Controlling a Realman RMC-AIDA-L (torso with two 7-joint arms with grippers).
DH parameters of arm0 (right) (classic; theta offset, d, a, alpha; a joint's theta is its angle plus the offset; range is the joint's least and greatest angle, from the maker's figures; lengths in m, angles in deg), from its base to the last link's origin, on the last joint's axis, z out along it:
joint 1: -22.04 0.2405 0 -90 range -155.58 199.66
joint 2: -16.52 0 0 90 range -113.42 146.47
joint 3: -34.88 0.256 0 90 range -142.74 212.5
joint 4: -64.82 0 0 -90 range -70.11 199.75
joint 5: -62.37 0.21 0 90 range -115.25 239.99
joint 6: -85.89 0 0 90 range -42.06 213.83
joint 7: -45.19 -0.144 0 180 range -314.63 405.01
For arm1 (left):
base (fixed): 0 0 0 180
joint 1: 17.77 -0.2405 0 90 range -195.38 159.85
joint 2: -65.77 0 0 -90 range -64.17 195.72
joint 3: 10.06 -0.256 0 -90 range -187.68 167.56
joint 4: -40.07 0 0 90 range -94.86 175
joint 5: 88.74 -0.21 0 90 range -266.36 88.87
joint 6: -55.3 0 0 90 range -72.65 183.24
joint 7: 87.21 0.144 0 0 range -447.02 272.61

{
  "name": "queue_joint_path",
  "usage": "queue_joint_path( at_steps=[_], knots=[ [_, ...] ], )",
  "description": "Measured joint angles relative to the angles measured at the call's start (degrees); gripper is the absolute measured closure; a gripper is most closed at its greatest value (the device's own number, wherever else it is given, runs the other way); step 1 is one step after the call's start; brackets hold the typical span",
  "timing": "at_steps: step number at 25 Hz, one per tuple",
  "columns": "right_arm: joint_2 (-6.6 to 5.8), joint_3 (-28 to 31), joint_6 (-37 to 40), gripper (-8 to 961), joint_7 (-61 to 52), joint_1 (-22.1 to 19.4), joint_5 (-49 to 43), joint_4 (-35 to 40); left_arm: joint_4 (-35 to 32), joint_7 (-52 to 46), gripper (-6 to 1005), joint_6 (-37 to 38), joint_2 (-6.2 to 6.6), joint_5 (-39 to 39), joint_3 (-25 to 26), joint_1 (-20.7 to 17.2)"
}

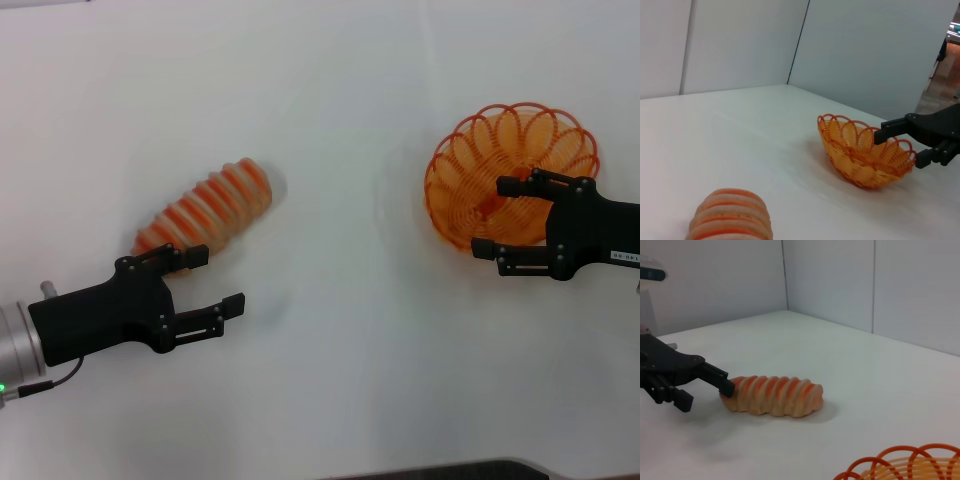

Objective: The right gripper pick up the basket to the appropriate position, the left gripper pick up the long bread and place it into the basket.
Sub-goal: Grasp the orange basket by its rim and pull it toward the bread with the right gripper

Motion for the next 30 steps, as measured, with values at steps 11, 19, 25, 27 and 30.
queue_joint_path(
  at_steps=[11,19,25,27,30],
  knots=[
    [0.00,0.0,-0.1,30,0.0,0.1,0.0,0.0,0.1,0.0,157,0.0,0.05,0.0,0.0,0.0],
    [0.08,0.1,-0.2,32,0.0,0.1,0.0,0.0,0.2,0.0,158,0.0,0.05,0.3,0.0,0.0],
    [-0.10,0.7,0.2,32,-0.8,0.1,1.9,-1.2,0.2,0.0,159,0.2,0.05,0.4,1.2,0.1],
    [-0.25,0.9,0.6,33,-3.4,0.2,3.2,-1.4,0.2,0.0,159,0.3,0.05,0.4,1.4,0.1],
    [-0.56,0.9,2.2,33,-8.3,0.8,4.7,-1.2,0.2,0.0,160,0.4,0.05,0.4,1.5,0.2]
  ],
)
